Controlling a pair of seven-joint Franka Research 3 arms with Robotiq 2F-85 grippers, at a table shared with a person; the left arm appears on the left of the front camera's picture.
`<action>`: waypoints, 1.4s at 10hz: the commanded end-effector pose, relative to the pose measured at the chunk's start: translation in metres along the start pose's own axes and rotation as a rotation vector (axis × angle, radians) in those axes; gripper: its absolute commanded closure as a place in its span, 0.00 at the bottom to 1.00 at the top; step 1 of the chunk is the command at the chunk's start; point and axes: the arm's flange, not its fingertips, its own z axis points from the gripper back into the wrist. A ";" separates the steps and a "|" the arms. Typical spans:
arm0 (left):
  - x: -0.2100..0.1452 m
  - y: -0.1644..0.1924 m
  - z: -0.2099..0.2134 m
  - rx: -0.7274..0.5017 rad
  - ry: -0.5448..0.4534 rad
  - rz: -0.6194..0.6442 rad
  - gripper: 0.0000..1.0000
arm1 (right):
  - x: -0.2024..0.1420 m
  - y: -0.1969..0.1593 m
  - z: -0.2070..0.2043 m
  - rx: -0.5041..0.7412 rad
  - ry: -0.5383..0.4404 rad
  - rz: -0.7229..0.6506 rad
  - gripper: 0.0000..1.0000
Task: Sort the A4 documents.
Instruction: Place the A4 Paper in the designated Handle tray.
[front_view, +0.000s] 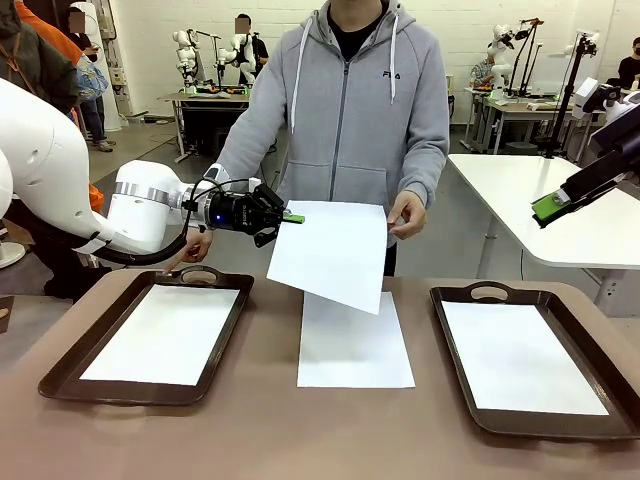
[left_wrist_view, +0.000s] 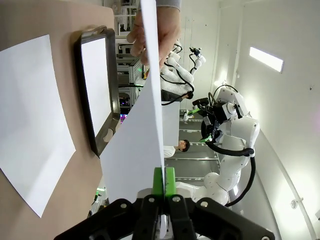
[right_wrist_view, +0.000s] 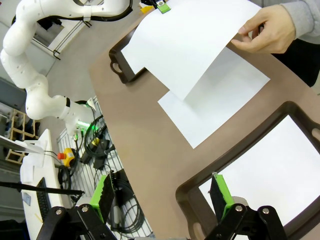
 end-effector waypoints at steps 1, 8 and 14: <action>0.001 -0.001 -0.001 -0.009 -0.005 -0.001 1.00 | -0.001 0.000 -0.002 0.005 -0.011 0.002 0.00; -0.046 -0.023 0.059 0.111 0.066 0.086 0.99 | -0.001 0.000 -0.002 0.005 -0.011 0.002 0.00; -0.099 0.015 0.134 0.218 0.227 -0.013 0.99 | -0.001 0.000 -0.002 0.005 -0.011 0.002 0.00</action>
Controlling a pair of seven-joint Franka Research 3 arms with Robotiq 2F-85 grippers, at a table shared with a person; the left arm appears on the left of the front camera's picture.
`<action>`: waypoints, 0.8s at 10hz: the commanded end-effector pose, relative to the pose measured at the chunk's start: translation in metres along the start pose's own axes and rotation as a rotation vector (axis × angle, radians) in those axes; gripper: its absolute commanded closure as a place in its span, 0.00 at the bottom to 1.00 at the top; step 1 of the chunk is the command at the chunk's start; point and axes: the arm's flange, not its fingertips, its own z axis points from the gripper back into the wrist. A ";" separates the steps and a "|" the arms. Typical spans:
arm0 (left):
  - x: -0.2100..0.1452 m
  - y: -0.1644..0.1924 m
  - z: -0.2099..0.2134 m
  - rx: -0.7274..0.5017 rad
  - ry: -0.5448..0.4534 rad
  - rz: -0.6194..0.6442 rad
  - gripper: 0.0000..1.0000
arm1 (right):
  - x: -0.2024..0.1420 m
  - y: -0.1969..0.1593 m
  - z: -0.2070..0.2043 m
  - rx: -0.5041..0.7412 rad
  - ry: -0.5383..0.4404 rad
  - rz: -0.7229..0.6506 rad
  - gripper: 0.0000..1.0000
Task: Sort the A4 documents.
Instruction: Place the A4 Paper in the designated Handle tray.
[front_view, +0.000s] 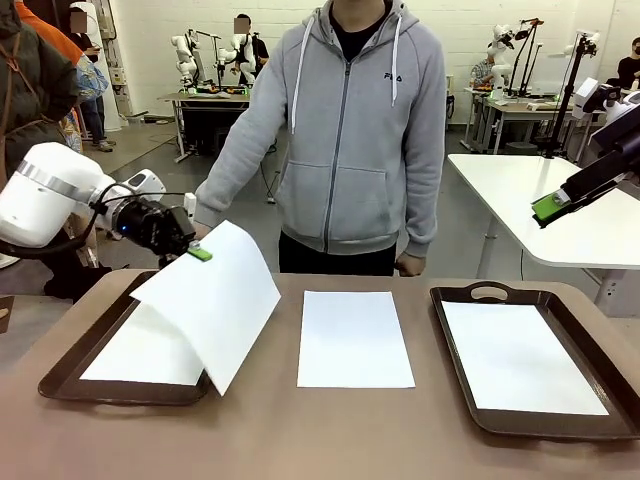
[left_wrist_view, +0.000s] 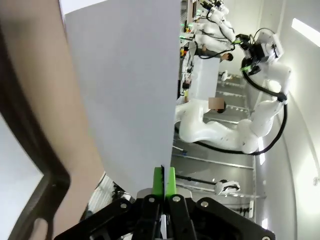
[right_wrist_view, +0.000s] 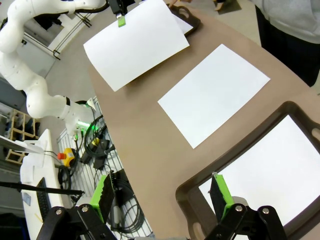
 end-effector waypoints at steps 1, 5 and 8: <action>-0.008 0.018 0.009 0.032 0.009 -0.061 0.99 | -0.001 0.000 -0.002 0.005 -0.011 0.003 0.00; -0.020 0.057 0.033 0.158 -0.096 -0.011 0.99 | -0.001 0.000 -0.002 0.005 -0.011 0.003 0.00; -0.028 0.059 0.055 0.310 -0.135 0.143 0.99 | -0.001 0.000 -0.002 0.005 -0.011 0.003 0.00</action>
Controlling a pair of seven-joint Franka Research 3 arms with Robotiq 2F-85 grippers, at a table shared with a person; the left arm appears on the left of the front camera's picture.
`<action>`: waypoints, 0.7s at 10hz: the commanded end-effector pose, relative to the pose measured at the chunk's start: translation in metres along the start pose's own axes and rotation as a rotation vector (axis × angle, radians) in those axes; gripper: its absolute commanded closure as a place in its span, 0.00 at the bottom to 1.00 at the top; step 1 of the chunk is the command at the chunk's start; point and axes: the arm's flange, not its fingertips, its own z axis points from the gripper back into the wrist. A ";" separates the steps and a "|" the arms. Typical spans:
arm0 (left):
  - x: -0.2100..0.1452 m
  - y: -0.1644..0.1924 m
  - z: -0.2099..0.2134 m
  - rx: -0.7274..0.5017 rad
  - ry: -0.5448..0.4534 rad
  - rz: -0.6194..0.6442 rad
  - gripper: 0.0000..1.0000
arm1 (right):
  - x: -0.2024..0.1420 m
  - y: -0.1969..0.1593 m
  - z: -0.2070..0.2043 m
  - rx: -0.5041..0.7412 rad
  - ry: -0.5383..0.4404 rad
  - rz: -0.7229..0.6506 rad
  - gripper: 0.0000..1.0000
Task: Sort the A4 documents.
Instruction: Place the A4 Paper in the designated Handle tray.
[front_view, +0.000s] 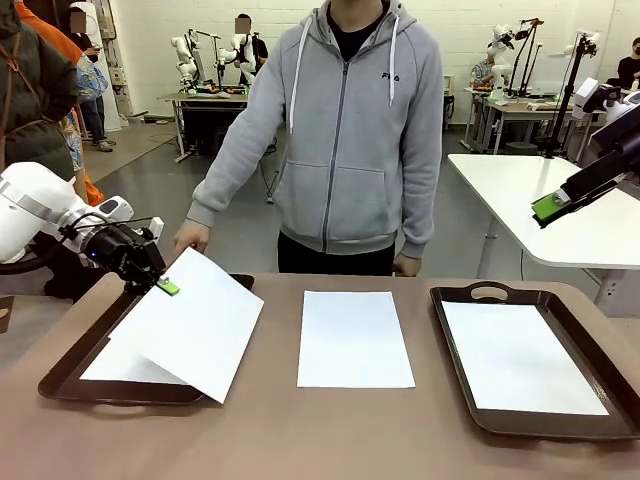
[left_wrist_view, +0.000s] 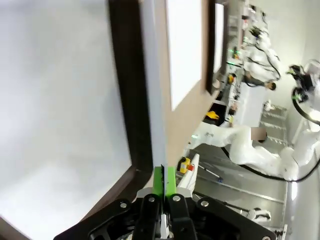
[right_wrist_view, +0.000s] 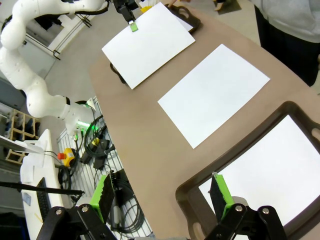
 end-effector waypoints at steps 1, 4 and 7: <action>-0.006 -0.009 0.007 0.088 0.024 0.081 0.99 | -0.001 0.000 -0.002 0.005 -0.011 0.003 0.00; 0.006 -0.012 0.023 0.170 0.048 0.117 0.99 | -0.001 0.000 -0.002 0.005 -0.011 0.003 0.00; 0.010 0.000 0.034 0.213 0.024 0.173 0.99 | -0.001 0.000 -0.002 0.005 -0.011 0.003 0.00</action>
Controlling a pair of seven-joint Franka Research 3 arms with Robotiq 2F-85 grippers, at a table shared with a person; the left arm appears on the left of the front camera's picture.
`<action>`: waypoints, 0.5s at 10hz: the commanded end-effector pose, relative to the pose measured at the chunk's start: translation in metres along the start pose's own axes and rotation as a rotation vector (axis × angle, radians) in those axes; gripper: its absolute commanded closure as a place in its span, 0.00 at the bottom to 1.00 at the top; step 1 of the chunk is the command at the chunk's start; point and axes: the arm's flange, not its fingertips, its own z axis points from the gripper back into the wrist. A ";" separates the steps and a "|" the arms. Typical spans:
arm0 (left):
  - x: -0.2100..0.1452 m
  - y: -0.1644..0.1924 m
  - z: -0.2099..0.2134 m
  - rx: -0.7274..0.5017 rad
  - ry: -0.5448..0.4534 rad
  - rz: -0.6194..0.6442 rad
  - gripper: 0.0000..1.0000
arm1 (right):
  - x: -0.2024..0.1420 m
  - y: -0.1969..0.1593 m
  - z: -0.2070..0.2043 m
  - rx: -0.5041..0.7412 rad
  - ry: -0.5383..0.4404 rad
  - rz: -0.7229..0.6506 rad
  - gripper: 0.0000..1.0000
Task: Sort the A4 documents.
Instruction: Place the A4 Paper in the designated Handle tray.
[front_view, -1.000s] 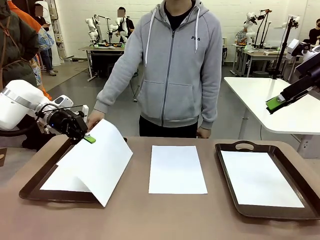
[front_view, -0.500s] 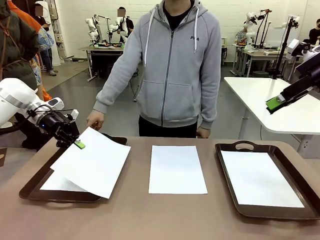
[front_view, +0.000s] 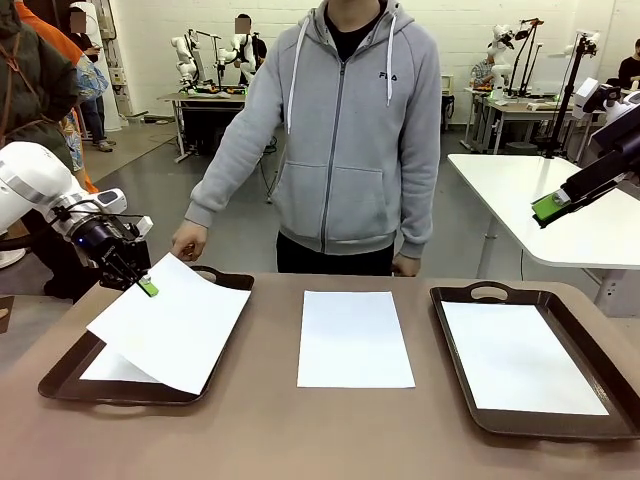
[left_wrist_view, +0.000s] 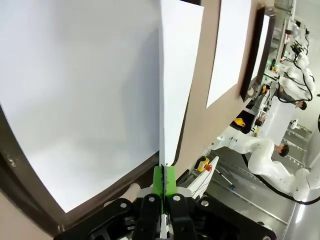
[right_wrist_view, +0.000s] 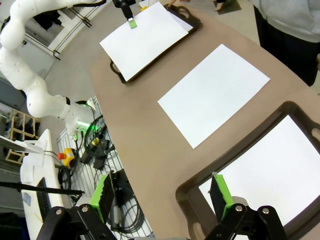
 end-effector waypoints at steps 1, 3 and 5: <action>0.007 0.008 0.004 0.040 -0.013 0.055 0.99 | -0.001 0.000 -0.002 0.005 -0.011 0.003 0.00; 0.008 0.014 0.001 0.058 -0.033 0.075 0.99 | -0.001 0.000 -0.002 0.005 -0.011 0.003 0.00; 0.009 0.018 -0.001 0.078 -0.061 0.084 0.99 | -0.001 0.000 -0.002 0.005 -0.011 0.003 0.00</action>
